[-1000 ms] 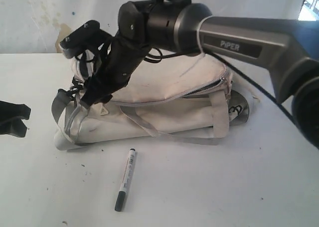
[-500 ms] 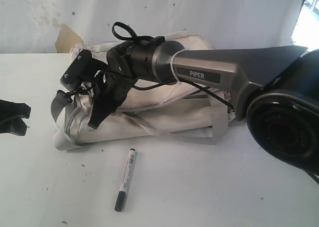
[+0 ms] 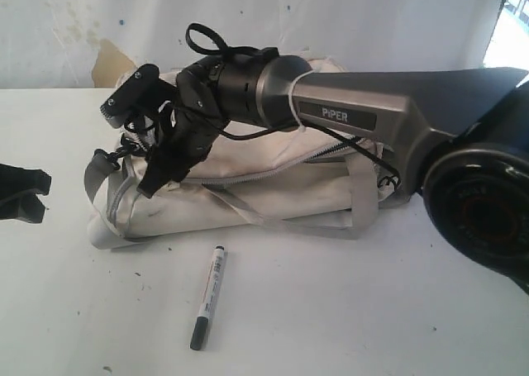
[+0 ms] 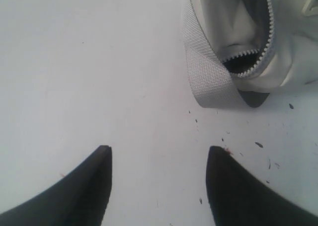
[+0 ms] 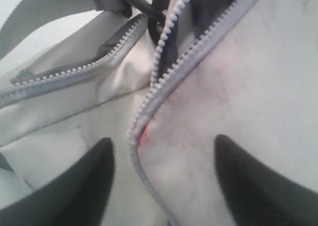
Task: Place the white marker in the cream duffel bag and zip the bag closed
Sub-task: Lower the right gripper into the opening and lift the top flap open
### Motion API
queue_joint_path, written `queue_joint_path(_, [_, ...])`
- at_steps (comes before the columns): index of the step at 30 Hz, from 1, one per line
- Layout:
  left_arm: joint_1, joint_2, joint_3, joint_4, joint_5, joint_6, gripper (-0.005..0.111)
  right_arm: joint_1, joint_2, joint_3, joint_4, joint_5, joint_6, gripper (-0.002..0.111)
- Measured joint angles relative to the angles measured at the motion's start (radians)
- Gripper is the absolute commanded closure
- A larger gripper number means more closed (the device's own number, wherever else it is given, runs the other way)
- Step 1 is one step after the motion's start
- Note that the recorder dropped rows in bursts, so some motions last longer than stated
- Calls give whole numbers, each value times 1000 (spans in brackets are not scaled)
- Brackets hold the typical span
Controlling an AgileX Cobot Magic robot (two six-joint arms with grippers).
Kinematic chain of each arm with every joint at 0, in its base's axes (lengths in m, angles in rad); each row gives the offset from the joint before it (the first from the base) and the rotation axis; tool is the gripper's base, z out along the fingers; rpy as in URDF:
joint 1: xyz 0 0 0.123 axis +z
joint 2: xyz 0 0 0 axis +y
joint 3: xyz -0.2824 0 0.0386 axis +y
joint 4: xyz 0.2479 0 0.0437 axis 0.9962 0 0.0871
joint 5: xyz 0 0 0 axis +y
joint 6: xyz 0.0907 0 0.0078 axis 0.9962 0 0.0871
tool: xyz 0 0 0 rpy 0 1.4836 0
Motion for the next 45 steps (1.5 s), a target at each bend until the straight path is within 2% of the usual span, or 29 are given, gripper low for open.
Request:
queue_joint_path(1, [0,0,0,0,0,0,48,0,0,0,0,3,26,22])
queue_joint_path(3, [0,0,0,0,0,0,48,3,0,0,-7,9,56,24])
queue_joint_path(6, [0,0,0,-3,-1,0,48,22,2,0,-88,9,131,39])
queue_joint_path(7, [0,0,0,-3,-1,0,48,31,8,0,-141,9,189,42])
queue_joint_path(10, [0,0,0,-3,-1,0,48,58,29,0,-358,3,492,41])
queue_joint_path(17, [0,0,0,-3,-1,0,48,114,38,0,-606,-49,628,40])
queue_joint_path(23, [0,0,0,-3,-1,0,48,116,107,0,-674,-21,690,43])
queue_joint_path(26, [0,0,0,-3,-1,0,48,116,109,0,-699,-21,695,55])
queue_joint_path(33, [0,0,0,-5,-1,0,48,116,109,0,-725,19,696,100])
queue_joint_path(35, [0,0,0,-5,-1,0,48,116,109,0,-728,44,697,108])
queue_joint_path(45, [0,0,0,-5,-11,0,48,116,52,0,-727,122,697,108])
